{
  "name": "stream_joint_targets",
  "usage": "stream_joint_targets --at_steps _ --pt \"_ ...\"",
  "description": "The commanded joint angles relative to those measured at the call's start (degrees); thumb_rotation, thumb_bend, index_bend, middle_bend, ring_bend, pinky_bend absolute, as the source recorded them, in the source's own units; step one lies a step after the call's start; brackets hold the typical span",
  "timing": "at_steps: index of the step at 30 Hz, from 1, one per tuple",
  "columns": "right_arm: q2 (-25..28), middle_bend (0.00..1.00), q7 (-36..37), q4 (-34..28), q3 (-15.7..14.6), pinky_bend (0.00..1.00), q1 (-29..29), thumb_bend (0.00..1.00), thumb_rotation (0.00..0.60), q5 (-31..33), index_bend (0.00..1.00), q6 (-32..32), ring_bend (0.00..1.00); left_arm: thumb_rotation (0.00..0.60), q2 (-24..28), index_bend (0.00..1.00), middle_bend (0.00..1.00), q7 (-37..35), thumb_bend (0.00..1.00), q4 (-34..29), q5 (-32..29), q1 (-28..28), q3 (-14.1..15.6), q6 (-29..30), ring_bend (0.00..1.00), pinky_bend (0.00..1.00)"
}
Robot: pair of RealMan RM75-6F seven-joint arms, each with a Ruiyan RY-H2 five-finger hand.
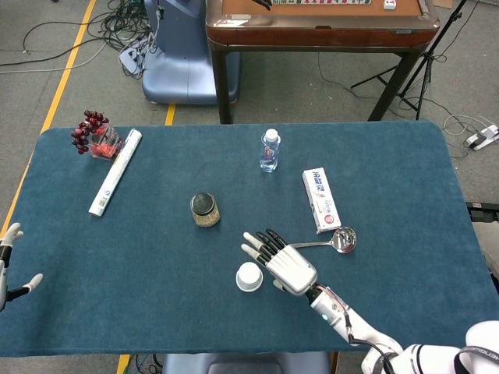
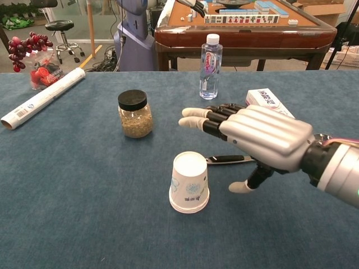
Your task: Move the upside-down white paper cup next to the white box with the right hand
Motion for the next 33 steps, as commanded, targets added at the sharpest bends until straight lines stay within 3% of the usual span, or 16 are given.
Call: stream_joint_targets --at_steps 1,8,21,33 --pt "-0.5 0.00 -0.3 -0.5 -1.0 0.09 -0.3 0.00 0.600 -1.6 0.00 0.7 0.00 0.600 0.0 0.02 0.22 0.0 0.06 0.0 0.0 0.0 0.0 -0.1 0.29 0.59" --pt "-4.0 0.00 -1.7 0.8 -0.5 0.09 1.1 0.00 0.600 -2.7 0.00 -0.8 0.00 0.600 0.1 0.02 0.22 -0.5 0.06 -0.1 -0.2 0.0 0.0 -0.2 0.29 0.59" --pt "-9.4 0.00 -6.0 4.3 3.2 0.09 4.2 0.00 0.600 0.0 0.00 -4.2 0.00 0.600 0.8 0.02 0.22 -2.1 0.06 -0.4 0.1 0.4 0.1 0.2 0.29 0.59" --pt "-13.0 0.00 -4.1 10.4 6.2 0.09 6.8 0.00 0.600 2.9 0.00 -5.7 0.00 0.600 1.0 0.02 0.22 -2.5 0.06 -0.5 0.0 0.5 0.2 0.0 0.29 0.59"
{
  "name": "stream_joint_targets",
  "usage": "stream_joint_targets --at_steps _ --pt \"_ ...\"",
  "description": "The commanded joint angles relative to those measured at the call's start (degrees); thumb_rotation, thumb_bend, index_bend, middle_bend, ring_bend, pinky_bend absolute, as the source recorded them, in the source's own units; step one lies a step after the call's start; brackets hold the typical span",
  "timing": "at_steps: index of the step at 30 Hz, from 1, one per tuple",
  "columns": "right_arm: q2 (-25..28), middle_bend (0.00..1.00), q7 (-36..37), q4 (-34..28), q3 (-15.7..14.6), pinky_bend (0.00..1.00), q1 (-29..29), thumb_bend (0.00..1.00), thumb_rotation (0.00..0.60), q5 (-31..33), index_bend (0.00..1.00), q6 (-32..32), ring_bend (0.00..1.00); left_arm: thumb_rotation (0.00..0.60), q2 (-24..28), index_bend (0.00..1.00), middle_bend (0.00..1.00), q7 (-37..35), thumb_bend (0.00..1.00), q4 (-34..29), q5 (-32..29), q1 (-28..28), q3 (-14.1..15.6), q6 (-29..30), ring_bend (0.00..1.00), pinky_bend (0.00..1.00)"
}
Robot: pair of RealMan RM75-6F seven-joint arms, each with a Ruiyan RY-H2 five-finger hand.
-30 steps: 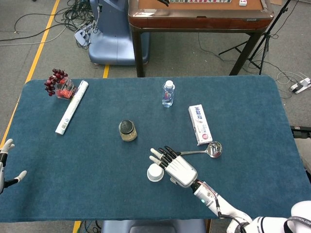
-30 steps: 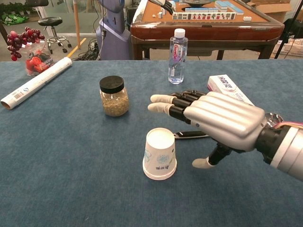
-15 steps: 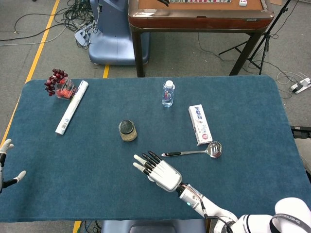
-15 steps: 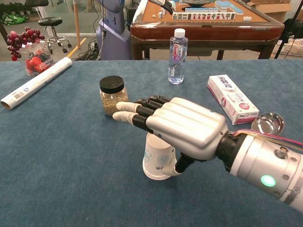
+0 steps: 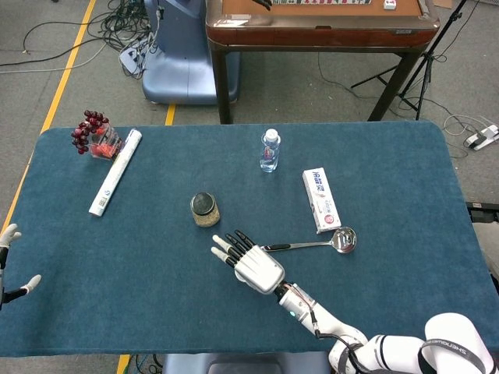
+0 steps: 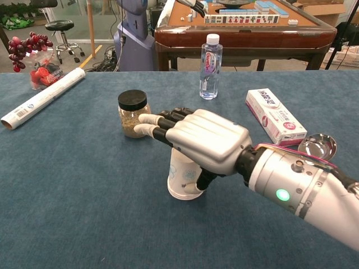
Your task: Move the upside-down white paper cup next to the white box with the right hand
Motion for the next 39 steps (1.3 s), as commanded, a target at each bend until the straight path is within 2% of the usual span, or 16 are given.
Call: stream_joint_targets --at_steps 1,16,22,30,39 --pt "-1.1 0.00 1.1 1.5 0.9 0.09 1.0 0.00 0.600 0.6 0.00 -0.4 0.00 0.600 0.1 0.02 0.22 -0.1 0.06 0.0 -0.1 0.0 0.0 -0.1 0.29 0.59" --pt "-3.8 0.00 0.7 4.6 4.0 0.09 4.8 0.00 0.600 4.1 0.00 -2.6 0.00 0.600 0.2 0.02 0.22 -0.9 0.06 0.2 -0.1 0.1 0.1 -0.2 0.29 0.59" --pt "-3.6 0.00 1.0 4.2 3.6 0.09 5.2 0.00 0.600 5.1 0.00 -2.9 0.00 0.600 0.2 0.02 0.22 -0.9 0.06 0.4 -0.1 0.1 0.0 -0.3 0.29 0.59" --pt "-2.0 0.00 0.0 1.3 1.6 0.09 4.5 0.00 0.600 4.9 0.00 -2.0 0.00 0.600 0.2 0.02 0.22 -0.6 0.06 0.4 0.0 0.1 0.1 -0.3 0.29 0.59" --pt "-1.9 0.00 -1.2 1.7 2.7 0.09 4.9 0.00 0.600 6.6 0.00 -1.5 0.00 0.600 0.2 0.02 0.22 -0.6 0.06 0.3 -0.3 0.1 0.1 -0.6 0.29 0.59"
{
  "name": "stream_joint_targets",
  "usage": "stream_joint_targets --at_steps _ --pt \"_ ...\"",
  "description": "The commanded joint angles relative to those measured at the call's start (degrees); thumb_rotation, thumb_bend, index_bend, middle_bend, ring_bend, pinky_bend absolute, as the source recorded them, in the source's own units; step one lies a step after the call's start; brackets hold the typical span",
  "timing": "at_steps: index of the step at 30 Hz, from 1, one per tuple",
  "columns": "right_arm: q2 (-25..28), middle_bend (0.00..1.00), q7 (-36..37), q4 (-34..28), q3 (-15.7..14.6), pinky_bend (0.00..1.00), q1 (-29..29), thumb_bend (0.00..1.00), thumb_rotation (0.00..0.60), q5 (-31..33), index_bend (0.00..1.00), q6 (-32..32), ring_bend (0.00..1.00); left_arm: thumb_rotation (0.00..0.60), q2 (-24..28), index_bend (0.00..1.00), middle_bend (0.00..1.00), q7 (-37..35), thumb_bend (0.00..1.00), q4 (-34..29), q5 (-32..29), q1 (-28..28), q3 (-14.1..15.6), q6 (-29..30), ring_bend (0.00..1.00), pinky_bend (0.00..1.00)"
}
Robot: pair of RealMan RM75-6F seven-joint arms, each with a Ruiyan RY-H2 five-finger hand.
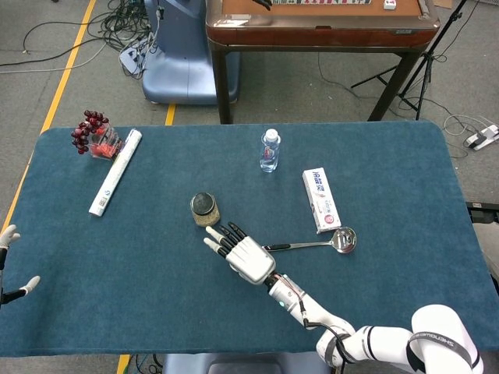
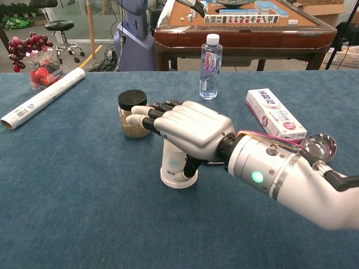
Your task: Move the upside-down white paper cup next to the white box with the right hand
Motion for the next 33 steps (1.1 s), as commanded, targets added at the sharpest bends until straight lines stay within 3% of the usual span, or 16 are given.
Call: stream_joint_targets --at_steps 1,23,28,33 --pt "-0.2 0.00 -0.1 0.5 0.3 0.09 0.3 0.00 0.600 0.4 0.00 0.0 0.00 0.600 0.0 0.02 0.22 -0.1 0.06 0.0 0.0 0.0 0.0 0.0 0.29 0.59" --pt "-1.7 0.00 1.5 4.6 3.7 0.09 2.8 0.00 0.600 4.1 0.00 -0.1 0.00 0.600 0.3 0.06 0.22 -0.4 0.06 -0.2 -0.7 -0.1 0.1 -1.1 0.29 0.59" --pt "-1.7 0.00 1.0 5.0 4.0 0.09 3.5 0.00 0.600 5.2 0.00 -0.7 0.00 0.600 0.5 0.15 0.22 -0.3 0.06 -0.4 -1.0 -0.2 0.1 -1.6 0.29 0.59" --pt "-2.0 0.00 0.2 5.7 4.3 0.09 4.1 0.00 0.600 6.4 0.00 -1.2 0.00 0.600 0.7 0.16 0.22 -0.6 0.06 -0.4 -1.1 -0.1 0.1 -1.6 0.29 0.59"
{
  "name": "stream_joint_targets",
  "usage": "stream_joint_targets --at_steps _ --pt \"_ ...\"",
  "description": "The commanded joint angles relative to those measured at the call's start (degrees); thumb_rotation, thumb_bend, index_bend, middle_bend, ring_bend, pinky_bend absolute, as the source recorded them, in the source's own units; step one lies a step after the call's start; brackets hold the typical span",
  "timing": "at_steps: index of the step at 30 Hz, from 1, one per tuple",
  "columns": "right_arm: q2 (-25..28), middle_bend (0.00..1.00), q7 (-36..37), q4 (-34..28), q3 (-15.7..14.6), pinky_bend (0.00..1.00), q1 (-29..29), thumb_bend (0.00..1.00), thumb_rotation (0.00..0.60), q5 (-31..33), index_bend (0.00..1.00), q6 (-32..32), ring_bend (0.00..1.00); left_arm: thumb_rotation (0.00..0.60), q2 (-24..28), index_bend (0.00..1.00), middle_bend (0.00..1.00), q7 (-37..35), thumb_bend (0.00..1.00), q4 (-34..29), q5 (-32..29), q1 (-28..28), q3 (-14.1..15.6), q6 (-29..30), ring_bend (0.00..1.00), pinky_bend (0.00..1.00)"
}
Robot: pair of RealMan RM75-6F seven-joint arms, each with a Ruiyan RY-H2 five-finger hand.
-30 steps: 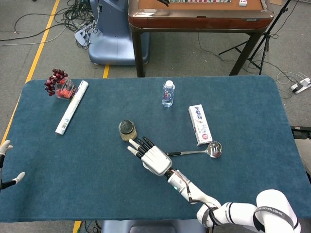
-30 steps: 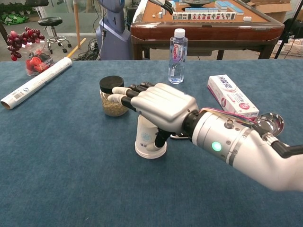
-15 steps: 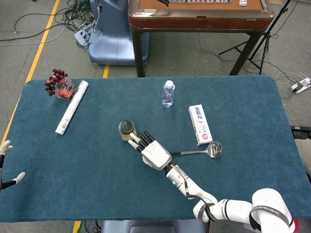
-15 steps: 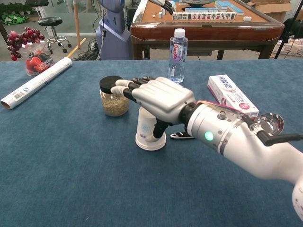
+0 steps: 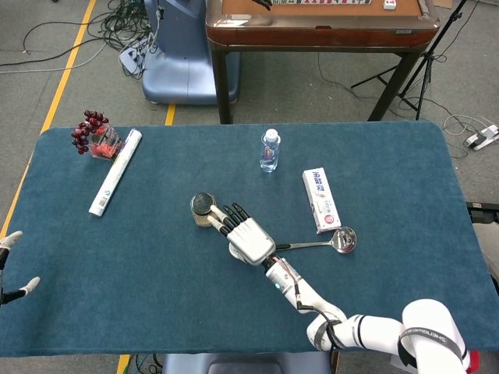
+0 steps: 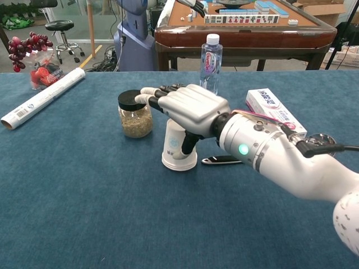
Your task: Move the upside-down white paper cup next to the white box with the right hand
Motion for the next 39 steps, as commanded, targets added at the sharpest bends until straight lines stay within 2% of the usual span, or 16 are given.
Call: stream_joint_targets --at_steps 1,39 --pt "-0.1 0.00 -0.3 0.3 0.3 0.09 0.4 0.00 0.600 0.6 0.00 -0.2 0.00 0.600 0.0 0.16 0.22 -0.1 0.06 0.0 0.0 0.0 0.0 0.0 0.29 0.59" --pt "-0.4 0.00 -1.4 4.7 2.8 0.09 3.4 0.00 0.600 7.0 0.00 0.1 0.00 0.600 0.2 0.19 0.22 -0.4 0.06 0.0 -0.2 0.2 0.0 0.0 0.29 0.59"
